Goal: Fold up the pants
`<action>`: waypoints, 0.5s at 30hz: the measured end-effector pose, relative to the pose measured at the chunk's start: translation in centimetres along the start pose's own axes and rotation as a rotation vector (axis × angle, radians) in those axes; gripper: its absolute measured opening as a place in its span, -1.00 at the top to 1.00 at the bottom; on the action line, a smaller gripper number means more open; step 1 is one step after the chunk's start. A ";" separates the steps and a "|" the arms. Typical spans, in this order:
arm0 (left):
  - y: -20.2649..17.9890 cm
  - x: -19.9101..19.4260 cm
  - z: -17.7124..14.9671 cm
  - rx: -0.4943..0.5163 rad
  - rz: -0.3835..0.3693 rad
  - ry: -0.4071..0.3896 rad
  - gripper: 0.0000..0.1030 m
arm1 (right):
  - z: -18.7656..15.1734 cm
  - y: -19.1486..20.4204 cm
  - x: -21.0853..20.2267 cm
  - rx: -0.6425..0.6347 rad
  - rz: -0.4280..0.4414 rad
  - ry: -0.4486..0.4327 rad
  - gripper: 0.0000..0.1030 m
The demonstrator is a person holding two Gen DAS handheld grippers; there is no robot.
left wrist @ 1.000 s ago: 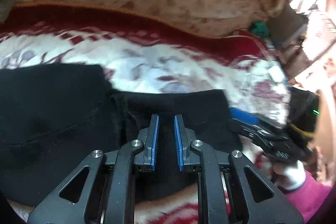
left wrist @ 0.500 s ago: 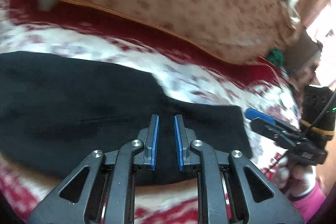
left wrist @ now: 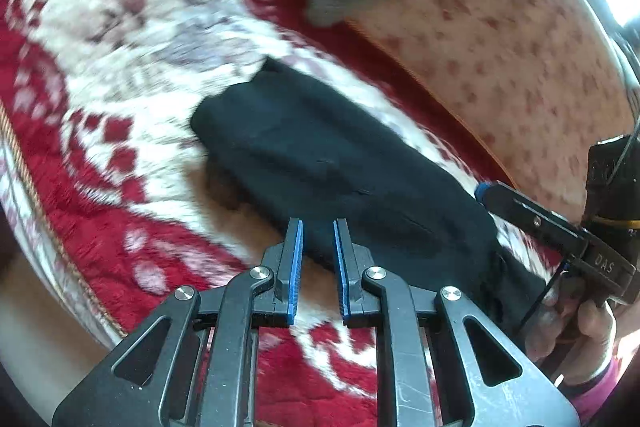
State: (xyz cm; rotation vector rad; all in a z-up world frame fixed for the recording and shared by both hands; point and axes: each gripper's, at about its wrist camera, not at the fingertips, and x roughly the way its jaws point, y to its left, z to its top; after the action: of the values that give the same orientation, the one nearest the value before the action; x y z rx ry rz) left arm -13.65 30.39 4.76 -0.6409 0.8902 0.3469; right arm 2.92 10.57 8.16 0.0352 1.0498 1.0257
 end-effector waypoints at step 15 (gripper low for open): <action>3.0 2.2 1.2 -0.186 -0.053 -0.009 0.09 | 7.9 2.8 13.1 -0.253 -0.010 0.194 -0.13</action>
State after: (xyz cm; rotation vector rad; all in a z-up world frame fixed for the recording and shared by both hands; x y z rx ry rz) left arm -13.17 33.55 2.41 -0.8324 0.8368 0.3877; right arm 8.11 24.77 4.65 -0.2797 1.0855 1.1633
